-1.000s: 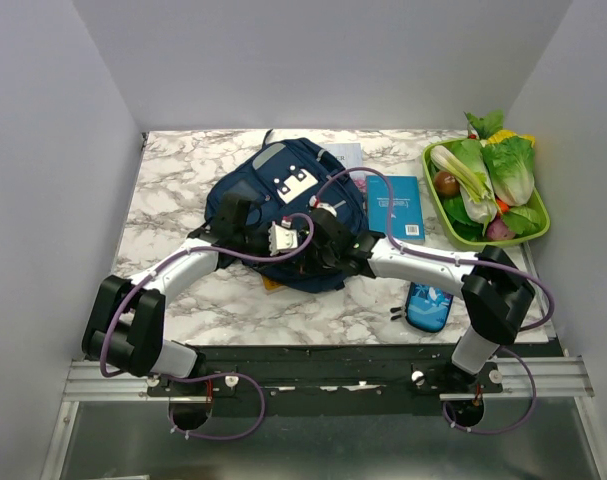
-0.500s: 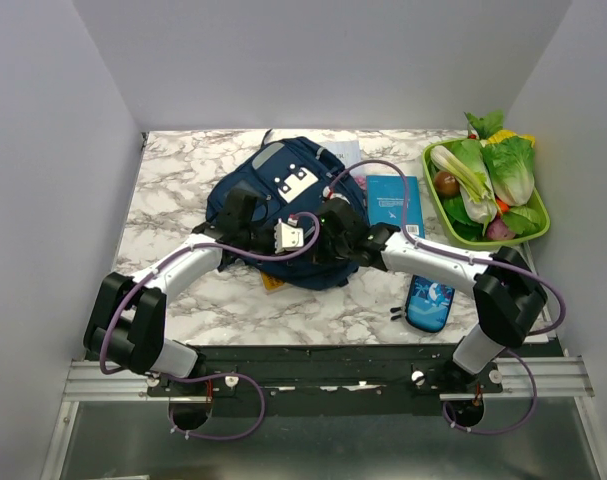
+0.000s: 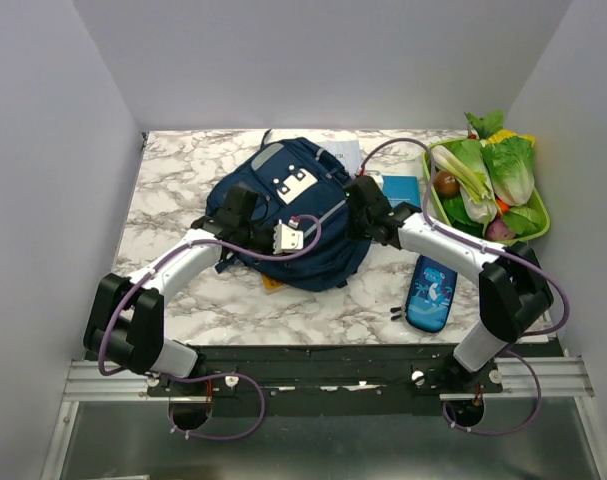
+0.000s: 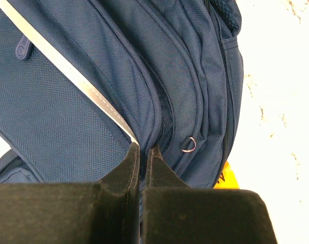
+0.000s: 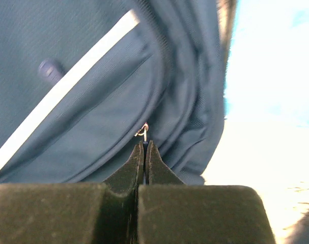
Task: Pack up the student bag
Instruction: Zip the student bag at the center of the board.
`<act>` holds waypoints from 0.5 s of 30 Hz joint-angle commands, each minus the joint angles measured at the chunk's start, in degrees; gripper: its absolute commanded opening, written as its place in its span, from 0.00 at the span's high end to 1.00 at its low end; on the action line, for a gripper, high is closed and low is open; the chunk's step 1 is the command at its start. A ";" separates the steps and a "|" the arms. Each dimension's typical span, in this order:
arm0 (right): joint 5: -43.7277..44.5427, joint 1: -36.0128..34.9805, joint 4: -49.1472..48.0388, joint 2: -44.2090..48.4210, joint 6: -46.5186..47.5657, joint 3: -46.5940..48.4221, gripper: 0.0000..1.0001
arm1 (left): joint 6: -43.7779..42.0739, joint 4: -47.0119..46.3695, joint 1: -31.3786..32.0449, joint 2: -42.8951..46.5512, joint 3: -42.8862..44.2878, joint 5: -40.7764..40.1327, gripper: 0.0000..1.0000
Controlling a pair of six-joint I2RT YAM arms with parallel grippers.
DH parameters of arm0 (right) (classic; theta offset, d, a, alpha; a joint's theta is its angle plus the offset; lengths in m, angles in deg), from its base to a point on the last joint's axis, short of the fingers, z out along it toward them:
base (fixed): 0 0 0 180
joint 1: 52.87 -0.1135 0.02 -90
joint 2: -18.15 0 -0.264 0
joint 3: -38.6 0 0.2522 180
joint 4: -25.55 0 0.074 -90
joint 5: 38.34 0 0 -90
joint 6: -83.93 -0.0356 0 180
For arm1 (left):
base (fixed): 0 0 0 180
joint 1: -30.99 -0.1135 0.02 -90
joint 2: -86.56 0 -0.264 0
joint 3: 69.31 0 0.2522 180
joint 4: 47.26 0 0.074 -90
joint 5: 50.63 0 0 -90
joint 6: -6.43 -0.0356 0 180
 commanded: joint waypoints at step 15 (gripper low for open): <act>9.89 10.31 -0.20 -10.57 11.97 14.53 0.99 | -20.33 25.54 -0.17 2.85 4.14 2.82 1.00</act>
